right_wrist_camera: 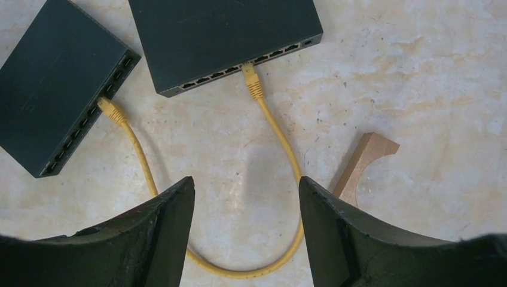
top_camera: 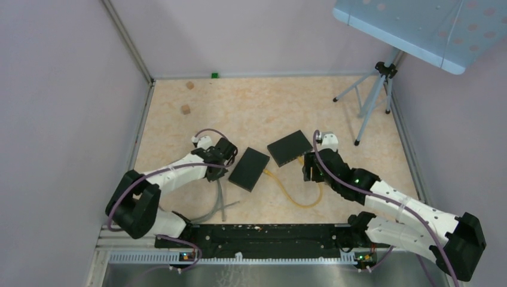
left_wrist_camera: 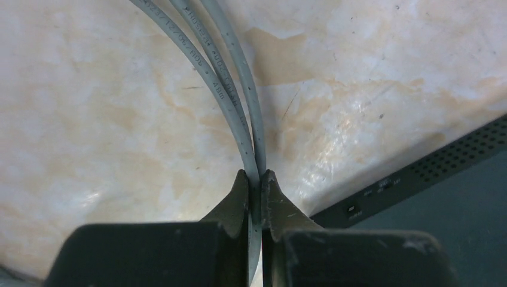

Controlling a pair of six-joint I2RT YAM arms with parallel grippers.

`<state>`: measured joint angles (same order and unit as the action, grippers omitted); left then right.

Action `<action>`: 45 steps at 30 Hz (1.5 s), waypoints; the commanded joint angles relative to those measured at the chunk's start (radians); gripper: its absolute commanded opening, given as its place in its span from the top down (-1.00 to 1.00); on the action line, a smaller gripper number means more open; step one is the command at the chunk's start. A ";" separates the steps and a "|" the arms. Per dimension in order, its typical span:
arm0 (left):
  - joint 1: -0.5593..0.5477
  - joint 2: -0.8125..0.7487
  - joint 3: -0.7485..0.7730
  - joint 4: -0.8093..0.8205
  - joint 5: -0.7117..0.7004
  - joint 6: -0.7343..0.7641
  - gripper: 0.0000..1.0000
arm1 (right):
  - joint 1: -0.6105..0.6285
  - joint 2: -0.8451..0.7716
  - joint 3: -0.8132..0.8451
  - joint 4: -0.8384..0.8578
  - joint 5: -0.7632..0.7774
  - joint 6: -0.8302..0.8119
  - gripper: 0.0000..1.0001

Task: Insert the plug into the switch port
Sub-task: Pick up the connector from the center of the board.

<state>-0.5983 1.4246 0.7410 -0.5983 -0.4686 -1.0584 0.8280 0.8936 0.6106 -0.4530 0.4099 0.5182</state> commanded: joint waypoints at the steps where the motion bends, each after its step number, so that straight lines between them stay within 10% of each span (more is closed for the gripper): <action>1: -0.005 -0.172 0.038 -0.115 -0.068 0.065 1.00 | -0.006 -0.028 0.077 -0.030 0.047 -0.002 -0.26; 10: -0.019 -0.500 0.119 -0.116 -0.082 0.281 1.00 | -0.006 -0.087 0.126 -0.045 0.083 0.002 -0.25; 19: -0.020 -0.653 0.189 0.105 0.294 0.577 1.00 | -0.006 -0.280 0.121 0.004 0.036 -0.051 -0.22; 45: -0.020 -0.557 0.653 0.000 0.503 1.045 1.00 | -0.006 -0.474 0.063 0.196 -0.155 -0.231 -0.23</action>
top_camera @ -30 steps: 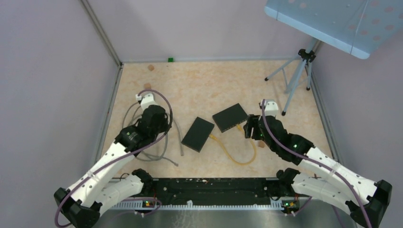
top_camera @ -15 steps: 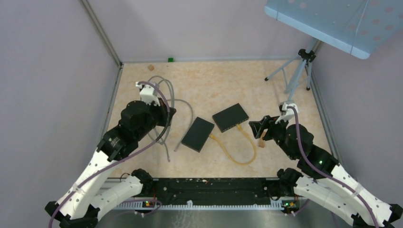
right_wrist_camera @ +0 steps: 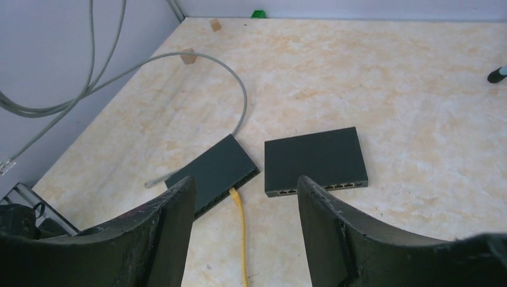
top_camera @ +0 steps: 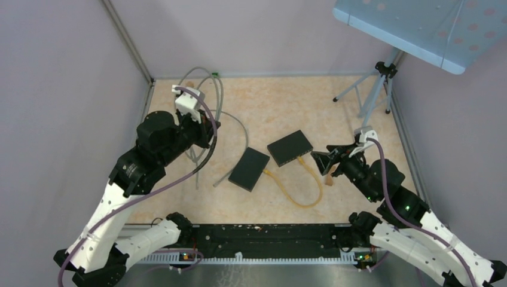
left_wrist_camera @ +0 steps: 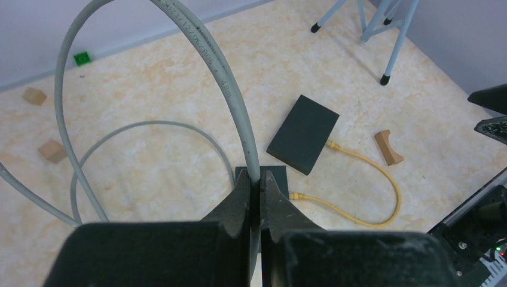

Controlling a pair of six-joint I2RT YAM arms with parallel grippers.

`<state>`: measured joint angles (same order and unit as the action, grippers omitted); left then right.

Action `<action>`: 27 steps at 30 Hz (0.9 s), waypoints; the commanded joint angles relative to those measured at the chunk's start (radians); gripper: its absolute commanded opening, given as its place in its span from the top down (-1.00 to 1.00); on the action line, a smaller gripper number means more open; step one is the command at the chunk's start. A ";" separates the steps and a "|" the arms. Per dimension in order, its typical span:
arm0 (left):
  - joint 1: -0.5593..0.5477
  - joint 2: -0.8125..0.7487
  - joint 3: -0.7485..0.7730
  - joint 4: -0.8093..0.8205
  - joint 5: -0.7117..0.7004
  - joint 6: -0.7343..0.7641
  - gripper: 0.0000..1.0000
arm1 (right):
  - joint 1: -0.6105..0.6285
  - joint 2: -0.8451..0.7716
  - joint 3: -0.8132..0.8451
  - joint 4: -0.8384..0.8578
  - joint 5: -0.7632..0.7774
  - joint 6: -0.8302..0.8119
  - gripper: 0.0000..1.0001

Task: Insert the plug into the switch port
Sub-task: Pick up the connector from the center of the board.

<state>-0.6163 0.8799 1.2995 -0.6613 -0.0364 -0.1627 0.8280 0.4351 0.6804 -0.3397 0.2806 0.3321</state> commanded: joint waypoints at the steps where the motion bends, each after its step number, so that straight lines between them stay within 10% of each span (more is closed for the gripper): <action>1: -0.003 -0.009 0.112 0.067 0.072 0.188 1.00 | -0.006 -0.018 -0.010 0.093 -0.027 -0.053 -0.23; 27: -0.002 -0.025 0.532 0.149 -0.060 0.305 1.00 | -0.007 0.620 -0.135 0.379 -0.356 -0.203 -0.30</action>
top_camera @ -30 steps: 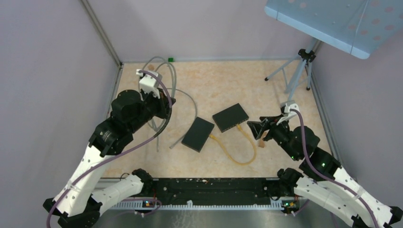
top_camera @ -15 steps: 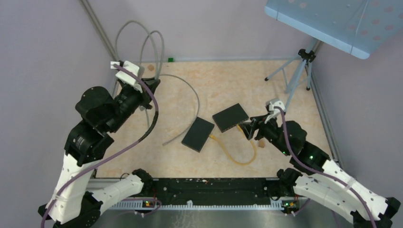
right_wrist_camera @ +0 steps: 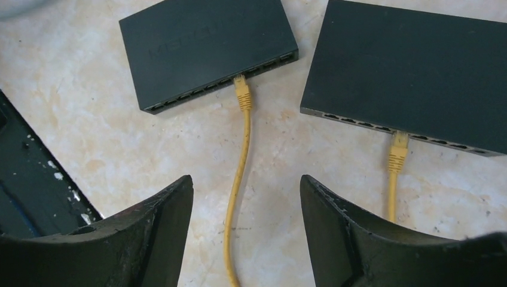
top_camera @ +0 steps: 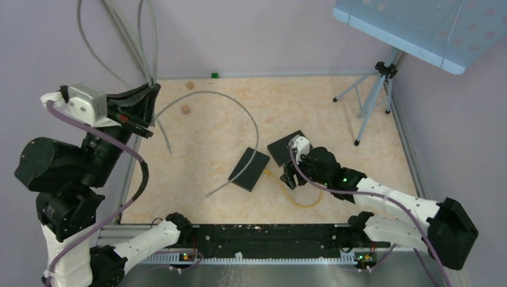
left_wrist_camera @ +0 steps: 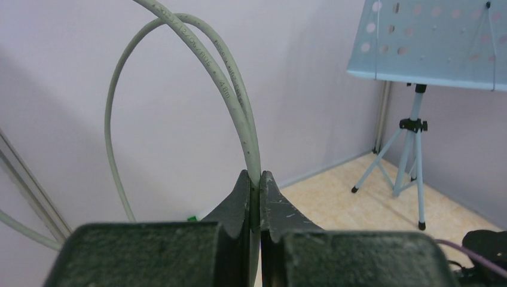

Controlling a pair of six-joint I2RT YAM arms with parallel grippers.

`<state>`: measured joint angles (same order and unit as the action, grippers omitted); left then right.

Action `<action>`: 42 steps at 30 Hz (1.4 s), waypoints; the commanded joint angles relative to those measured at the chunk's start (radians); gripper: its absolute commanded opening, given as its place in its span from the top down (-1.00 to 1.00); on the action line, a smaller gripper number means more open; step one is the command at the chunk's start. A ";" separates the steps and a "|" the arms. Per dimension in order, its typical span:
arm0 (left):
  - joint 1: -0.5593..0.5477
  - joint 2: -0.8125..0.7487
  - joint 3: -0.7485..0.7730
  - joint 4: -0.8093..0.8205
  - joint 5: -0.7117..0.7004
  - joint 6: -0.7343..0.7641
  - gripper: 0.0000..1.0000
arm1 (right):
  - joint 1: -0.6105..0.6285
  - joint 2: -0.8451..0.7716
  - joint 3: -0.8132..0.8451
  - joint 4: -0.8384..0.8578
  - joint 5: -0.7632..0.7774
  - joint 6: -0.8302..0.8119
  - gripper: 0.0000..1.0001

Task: Insert the plug into the switch port
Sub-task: Pick up the connector from the center of the board, then adjust the switch port at the center of the board.

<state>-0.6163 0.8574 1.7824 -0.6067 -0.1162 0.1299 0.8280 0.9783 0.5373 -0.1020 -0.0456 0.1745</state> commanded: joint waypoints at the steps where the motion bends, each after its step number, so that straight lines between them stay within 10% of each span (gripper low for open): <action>1: -0.002 -0.006 0.052 0.095 0.021 0.009 1.00 | -0.006 0.106 0.005 0.161 -0.032 -0.046 -0.31; 21: -0.002 -0.035 0.044 0.085 0.031 -0.016 1.00 | 0.000 0.653 0.136 0.429 -0.121 -0.067 -0.05; 37: -0.003 -0.052 0.052 0.086 0.011 -0.022 1.00 | 0.155 0.880 0.459 0.294 0.248 0.112 0.47; 42: -0.002 -0.061 0.058 0.084 -0.010 -0.018 1.00 | 0.156 0.870 0.470 0.367 0.219 0.192 0.29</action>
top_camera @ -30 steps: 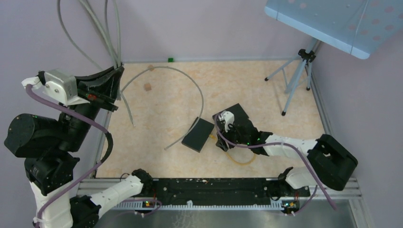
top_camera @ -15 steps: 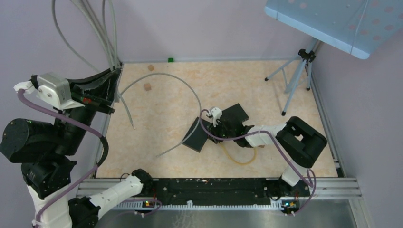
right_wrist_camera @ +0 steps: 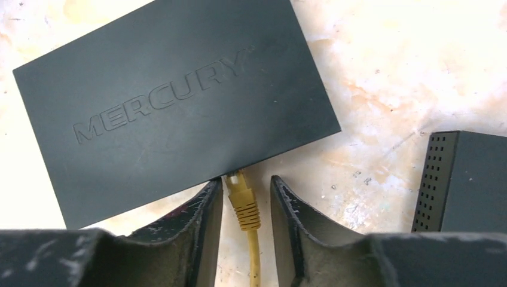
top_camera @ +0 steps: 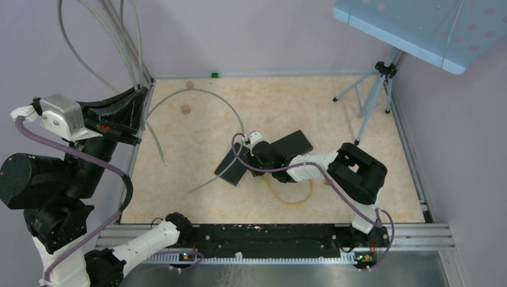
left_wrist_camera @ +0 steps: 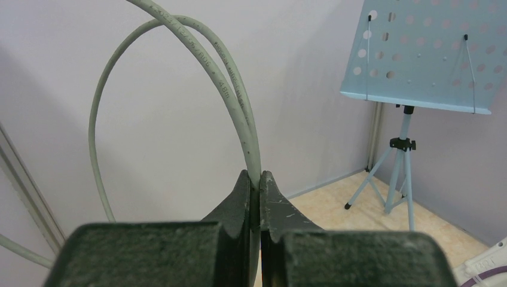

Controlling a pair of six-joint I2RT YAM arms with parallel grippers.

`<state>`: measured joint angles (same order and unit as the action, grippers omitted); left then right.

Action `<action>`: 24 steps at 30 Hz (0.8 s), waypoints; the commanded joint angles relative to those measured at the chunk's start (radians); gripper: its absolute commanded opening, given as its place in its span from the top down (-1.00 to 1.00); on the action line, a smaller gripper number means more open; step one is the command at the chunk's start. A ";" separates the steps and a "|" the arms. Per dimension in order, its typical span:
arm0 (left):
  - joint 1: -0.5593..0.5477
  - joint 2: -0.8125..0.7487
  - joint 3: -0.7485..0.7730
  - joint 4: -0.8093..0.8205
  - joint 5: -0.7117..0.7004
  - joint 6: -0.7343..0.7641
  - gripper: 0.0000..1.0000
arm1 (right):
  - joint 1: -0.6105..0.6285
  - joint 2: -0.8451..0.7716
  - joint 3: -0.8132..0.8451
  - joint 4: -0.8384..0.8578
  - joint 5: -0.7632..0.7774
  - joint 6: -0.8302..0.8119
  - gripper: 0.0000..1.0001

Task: Insert the plug into the switch port
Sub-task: Adjust the switch port at the center of the board.

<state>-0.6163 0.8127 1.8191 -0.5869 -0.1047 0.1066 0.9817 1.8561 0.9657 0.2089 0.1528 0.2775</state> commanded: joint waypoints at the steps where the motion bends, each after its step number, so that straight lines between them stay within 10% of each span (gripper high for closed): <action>1: -0.003 -0.016 0.024 0.061 -0.025 0.006 1.00 | 0.002 -0.031 0.031 0.067 0.006 0.080 0.21; 12: -0.002 -0.037 0.004 0.053 -0.024 0.001 1.00 | -0.050 -0.472 -0.177 -0.177 0.054 -0.024 -0.16; 24: -0.003 -0.044 -0.031 0.060 -0.011 -0.014 1.00 | -0.413 -0.681 -0.294 -0.432 0.001 0.029 -0.38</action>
<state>-0.6163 0.7757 1.7977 -0.5911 -0.1242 0.1009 0.6071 1.1770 0.6781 -0.1547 0.2066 0.2939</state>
